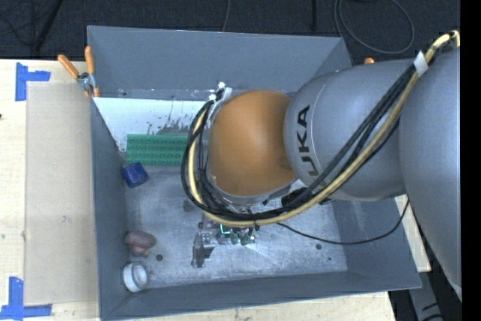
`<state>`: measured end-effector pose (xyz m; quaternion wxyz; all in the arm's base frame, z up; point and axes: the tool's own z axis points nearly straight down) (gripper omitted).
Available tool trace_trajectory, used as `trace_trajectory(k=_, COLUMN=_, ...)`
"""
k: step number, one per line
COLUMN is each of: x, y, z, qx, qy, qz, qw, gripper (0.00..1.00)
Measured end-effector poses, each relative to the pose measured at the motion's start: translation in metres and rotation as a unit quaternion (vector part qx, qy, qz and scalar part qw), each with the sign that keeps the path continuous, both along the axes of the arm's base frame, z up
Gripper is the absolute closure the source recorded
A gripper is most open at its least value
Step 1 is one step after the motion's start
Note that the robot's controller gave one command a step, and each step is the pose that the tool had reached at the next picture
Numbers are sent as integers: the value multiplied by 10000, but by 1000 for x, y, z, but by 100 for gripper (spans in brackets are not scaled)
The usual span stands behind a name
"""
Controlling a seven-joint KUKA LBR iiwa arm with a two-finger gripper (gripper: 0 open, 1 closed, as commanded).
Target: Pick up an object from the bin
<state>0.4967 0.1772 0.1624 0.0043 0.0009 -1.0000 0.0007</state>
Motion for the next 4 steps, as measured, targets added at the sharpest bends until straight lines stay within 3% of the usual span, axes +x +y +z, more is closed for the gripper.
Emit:
trace_trajectory(k=1, x=51, y=38, z=-94, qx=19, qy=-60, qz=354, qw=9994, gripper=0)
trace_trajectory(k=2, x=66, y=-30, z=-90, qx=22, qy=-66, qz=617, qw=9981, gripper=0)
trace_trajectory(k=3, x=28, y=-90, z=-90, qx=18, qy=-81, qz=870, qw=9962, gripper=0)
trace_trajectory(k=4, x=27, y=-89, z=-90, qx=18, qy=-29, qz=865, qw=9962, gripper=100)
